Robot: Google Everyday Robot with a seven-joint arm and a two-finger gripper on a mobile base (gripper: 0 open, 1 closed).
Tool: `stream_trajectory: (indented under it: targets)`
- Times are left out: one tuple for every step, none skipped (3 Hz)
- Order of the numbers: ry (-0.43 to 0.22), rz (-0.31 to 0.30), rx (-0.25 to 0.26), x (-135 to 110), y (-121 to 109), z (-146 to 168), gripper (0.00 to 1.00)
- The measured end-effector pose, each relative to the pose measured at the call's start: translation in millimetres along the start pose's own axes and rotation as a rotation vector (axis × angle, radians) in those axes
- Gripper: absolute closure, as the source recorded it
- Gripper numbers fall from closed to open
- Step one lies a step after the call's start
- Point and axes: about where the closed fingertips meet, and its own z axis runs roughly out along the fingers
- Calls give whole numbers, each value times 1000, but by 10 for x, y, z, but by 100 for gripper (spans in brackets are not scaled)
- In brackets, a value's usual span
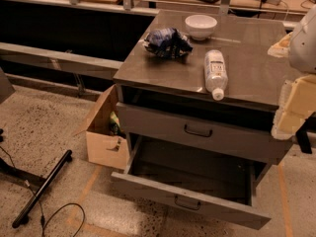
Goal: Open top drawer
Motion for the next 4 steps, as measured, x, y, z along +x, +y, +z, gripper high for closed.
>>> stream_trajectory:
  targets:
    - [0, 0, 0, 0, 0, 0, 0]
    - [-14, 17, 4, 78, 15, 114, 0]
    - [-83, 36, -5, 187, 56, 481, 0]
    - [-163, 35, 6, 331, 0, 1298, 0]
